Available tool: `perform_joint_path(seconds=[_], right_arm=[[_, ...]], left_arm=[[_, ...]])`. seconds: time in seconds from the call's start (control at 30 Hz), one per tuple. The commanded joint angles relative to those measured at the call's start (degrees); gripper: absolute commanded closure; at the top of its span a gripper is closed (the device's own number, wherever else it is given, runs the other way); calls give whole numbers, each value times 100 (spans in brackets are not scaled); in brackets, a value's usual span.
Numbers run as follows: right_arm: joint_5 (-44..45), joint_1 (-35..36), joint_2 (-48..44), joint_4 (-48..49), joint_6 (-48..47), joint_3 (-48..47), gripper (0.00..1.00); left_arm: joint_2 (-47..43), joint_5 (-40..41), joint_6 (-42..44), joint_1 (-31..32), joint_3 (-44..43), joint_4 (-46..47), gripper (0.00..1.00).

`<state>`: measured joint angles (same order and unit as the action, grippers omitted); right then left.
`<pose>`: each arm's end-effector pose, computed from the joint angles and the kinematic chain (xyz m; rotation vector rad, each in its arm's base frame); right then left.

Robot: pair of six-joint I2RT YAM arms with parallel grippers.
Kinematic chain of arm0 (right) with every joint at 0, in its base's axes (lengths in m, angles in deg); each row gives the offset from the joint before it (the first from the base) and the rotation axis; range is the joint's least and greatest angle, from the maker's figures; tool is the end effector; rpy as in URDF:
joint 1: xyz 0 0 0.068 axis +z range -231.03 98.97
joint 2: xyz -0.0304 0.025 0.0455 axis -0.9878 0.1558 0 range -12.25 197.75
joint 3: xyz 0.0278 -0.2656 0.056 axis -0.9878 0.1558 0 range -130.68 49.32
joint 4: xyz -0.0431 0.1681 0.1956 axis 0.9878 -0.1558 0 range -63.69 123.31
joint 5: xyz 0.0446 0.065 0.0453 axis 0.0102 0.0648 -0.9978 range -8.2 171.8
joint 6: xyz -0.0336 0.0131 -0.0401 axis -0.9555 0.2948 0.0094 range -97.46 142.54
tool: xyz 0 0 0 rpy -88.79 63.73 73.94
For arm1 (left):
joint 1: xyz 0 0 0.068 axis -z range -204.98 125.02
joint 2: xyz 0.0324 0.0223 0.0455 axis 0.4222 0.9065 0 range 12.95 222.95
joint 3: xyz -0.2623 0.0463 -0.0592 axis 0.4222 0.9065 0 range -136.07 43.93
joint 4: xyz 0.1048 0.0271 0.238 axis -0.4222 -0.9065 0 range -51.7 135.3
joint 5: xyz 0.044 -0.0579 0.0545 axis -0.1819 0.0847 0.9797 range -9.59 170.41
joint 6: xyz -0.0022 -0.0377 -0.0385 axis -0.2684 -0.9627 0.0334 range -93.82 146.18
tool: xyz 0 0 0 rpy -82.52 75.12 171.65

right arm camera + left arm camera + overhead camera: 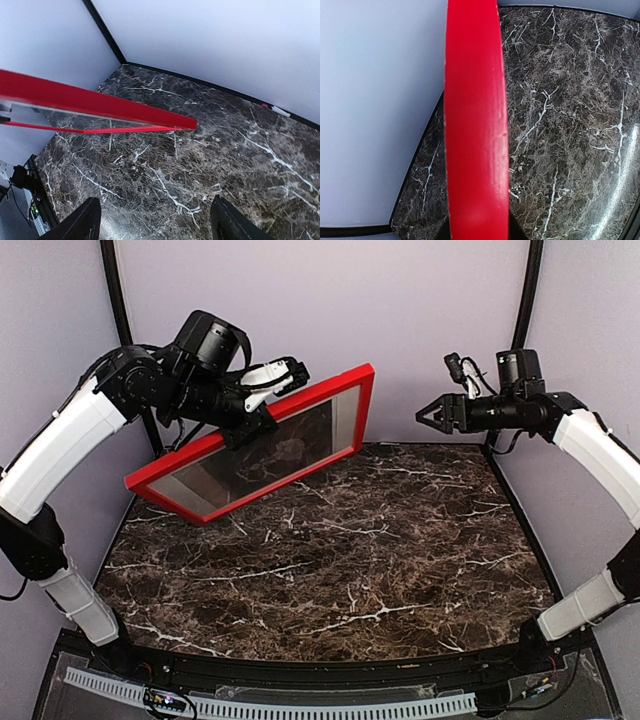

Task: Put the photo into the frame
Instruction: Pass from the left arm to the right

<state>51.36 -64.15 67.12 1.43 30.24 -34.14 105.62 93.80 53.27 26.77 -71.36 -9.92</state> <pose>0.2856 0.1055 0.4016 -0.5003 2.0192 0.8094 0.2088 -0.2515 0.4684 1.2400 1.7228 -0.0047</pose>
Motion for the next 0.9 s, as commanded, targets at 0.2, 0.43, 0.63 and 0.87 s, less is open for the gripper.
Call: perform_joint_path(seconds=[0.2, 0.43, 0.63, 0.87], right_arm=[[772, 1410, -154, 297, -1637, -422, 21], [1357, 1875, -53, -28, -2565, -880, 19], [1944, 2315, 498, -736, -3393, -1737, 19], [2054, 2594, 1206, -1726, -3981, -2731, 21]], left_arm=[[-589, -771, -167, -429, 220, 87, 100], [-478, -1092, -82, -472, 303, -76, 100], [-253, -1403, -22, -475, 281, -112, 100], [136, -1792, 36, -472, 128, -221, 100]])
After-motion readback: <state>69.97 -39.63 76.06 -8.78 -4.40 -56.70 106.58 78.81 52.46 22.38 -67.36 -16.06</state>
